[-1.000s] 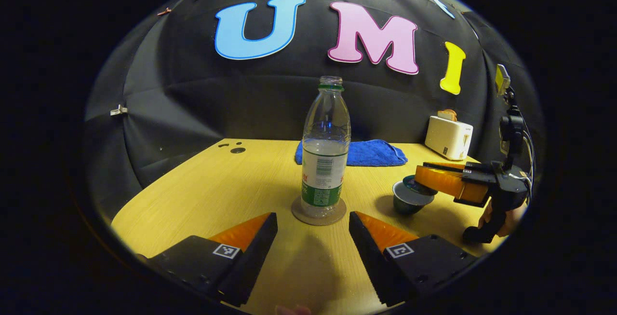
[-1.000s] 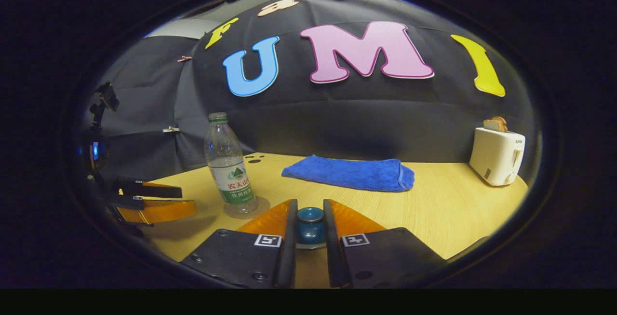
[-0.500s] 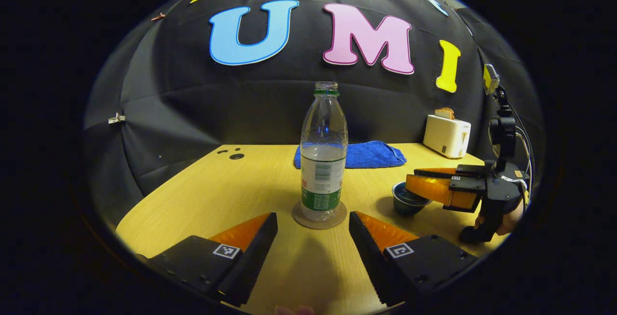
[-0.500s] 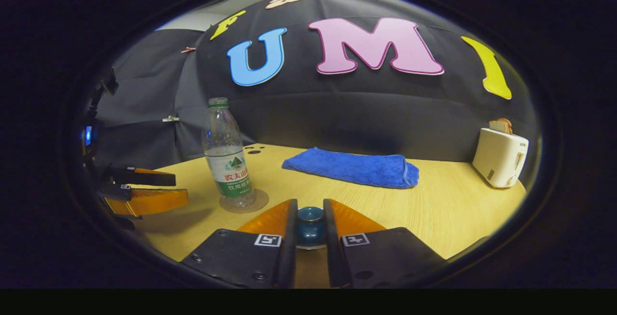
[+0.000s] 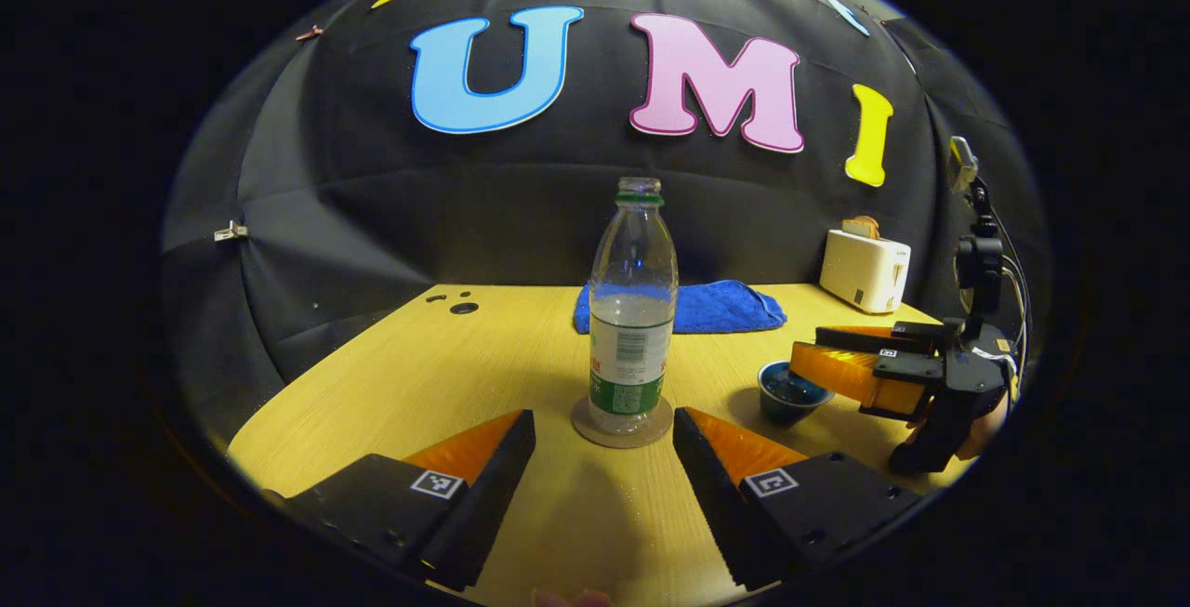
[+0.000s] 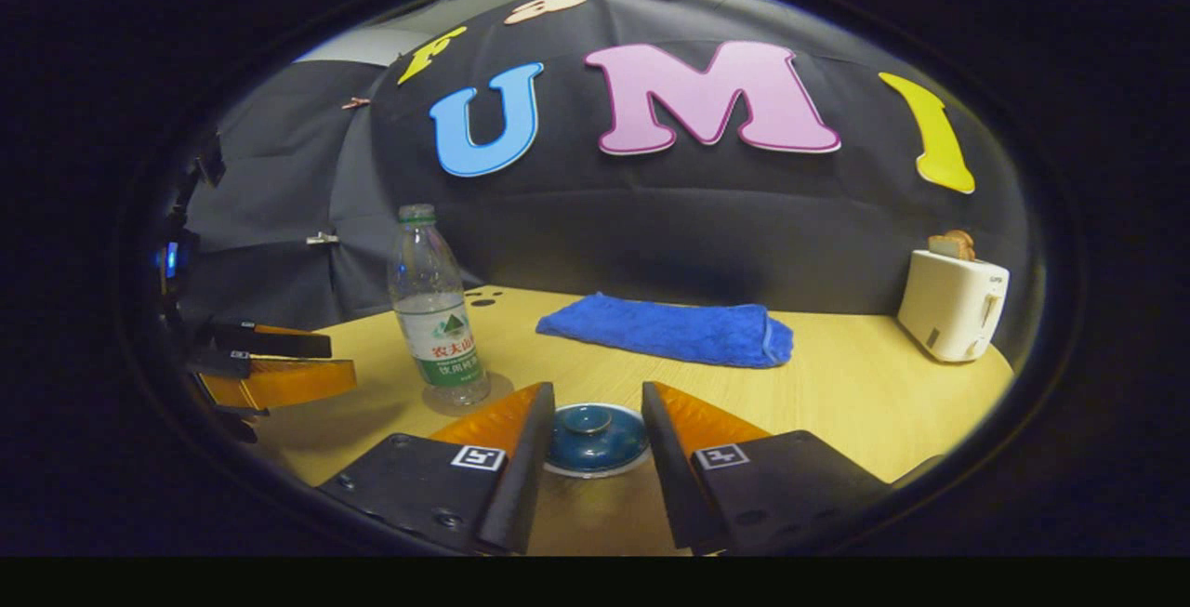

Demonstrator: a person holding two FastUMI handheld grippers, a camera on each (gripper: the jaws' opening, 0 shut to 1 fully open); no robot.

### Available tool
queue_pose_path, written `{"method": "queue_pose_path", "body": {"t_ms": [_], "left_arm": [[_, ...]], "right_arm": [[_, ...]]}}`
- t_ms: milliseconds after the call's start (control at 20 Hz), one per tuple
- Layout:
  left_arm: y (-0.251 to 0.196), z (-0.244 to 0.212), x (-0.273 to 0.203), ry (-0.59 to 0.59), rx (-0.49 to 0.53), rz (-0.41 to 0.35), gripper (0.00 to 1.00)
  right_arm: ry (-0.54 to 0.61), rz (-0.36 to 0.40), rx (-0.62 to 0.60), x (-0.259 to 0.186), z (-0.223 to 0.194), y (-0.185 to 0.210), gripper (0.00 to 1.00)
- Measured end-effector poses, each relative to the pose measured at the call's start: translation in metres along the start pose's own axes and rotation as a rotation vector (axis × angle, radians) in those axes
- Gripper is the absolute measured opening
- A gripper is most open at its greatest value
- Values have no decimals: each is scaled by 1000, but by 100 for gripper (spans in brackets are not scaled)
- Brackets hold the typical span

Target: Open the teacup lid with one hand, grasp the water bottle and pour water into the teacup with the other hand; after pouring, place the water bottle on the coaster and then close the teacup lid.

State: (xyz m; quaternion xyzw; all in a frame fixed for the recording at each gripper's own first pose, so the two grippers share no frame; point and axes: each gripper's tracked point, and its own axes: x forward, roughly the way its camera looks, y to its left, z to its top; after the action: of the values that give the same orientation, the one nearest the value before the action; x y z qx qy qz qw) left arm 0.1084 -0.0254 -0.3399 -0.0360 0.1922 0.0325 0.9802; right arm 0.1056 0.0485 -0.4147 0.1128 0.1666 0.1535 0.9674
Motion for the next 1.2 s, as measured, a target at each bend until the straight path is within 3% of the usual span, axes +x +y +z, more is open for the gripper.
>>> {"method": "queue_pose_path", "body": {"t_ms": [300, 350, 450, 800, 1000, 1200], "left_arm": [[-6, 49, -25, -50, 0, -8, 94], [-5, 61, -32, -61, -6, -4, 94], [-5, 87, -49, -86, -18, -4, 94], [13, 160, -118, -144, -19, -3, 94], [29, 182, -146, -139, -50, -6, 94], [47, 197, -157, -169, 11, -3, 93]], "right_arm": [[-85, -19, 4, -53, 81, 13, 82], [-99, -30, 4, -62, 99, 16, 90], [-121, -52, 3, -78, 132, 21, 94], [-203, -115, -8, -137, 230, 46, 96], [-198, -166, -28, -169, 256, 56, 96], [-183, -188, -24, -193, 270, 66, 96]]}}
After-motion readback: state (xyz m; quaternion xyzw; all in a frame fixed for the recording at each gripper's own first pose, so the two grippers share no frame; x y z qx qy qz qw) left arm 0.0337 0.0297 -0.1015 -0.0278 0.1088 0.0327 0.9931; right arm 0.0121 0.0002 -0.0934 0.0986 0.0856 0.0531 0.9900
